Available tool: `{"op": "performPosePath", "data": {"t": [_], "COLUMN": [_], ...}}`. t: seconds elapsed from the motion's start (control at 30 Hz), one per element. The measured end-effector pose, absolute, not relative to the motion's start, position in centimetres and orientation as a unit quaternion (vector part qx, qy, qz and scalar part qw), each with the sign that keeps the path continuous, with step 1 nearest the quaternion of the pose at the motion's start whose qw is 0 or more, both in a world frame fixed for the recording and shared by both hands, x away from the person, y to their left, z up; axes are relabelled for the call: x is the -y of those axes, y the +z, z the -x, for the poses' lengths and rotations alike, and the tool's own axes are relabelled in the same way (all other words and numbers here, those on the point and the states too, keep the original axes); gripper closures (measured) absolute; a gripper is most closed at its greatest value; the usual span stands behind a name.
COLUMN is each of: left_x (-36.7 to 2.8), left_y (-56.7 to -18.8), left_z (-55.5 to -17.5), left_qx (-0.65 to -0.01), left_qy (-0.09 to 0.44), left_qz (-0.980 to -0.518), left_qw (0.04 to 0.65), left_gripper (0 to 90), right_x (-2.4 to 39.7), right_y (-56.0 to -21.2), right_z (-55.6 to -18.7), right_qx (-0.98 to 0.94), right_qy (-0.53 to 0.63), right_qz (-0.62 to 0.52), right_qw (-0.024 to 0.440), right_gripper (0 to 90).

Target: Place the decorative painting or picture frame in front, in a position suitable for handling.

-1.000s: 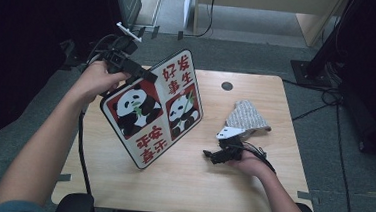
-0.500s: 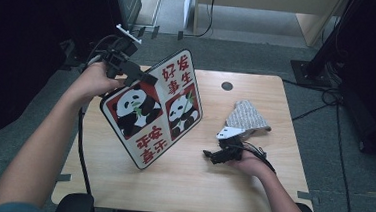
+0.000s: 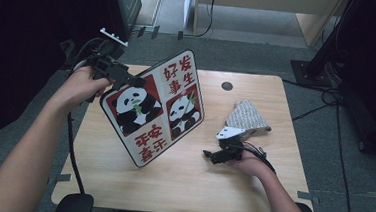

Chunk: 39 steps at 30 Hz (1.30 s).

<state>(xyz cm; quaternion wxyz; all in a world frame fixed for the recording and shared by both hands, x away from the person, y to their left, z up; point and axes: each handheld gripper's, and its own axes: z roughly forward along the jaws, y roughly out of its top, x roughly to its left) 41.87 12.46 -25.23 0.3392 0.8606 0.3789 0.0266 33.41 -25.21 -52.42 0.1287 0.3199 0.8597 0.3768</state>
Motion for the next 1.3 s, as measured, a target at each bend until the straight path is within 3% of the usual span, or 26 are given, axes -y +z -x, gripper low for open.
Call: {"op": "performPosePath", "data": {"t": [0.27,0.37,1.3], "left_x": [-13.9,-14.4,-17.5], "left_y": [-25.3,-25.5,-29.2], "left_z": [-40.0,-39.4,-34.1], "left_qx": [-0.364,-0.372,-0.364], "left_qy": [0.016,0.009,0.024], "left_qz": [-0.855,-0.854,-0.846], "left_qw": [0.368,0.363,0.39], "left_gripper": [0.8,14.2,17.2], "right_x": [25.2,25.2,25.2], "right_y": [-52.4,-52.4,-52.4], "right_z": [-33.4,-33.4,-33.5], "right_qx": [-0.86,-0.86,-0.861], "right_qy": [0.377,0.377,0.379], "right_qz": [-0.32,-0.32,-0.315], "right_qw": [0.128,0.128,0.129], "right_gripper": [9.8,9.8,9.7]}}
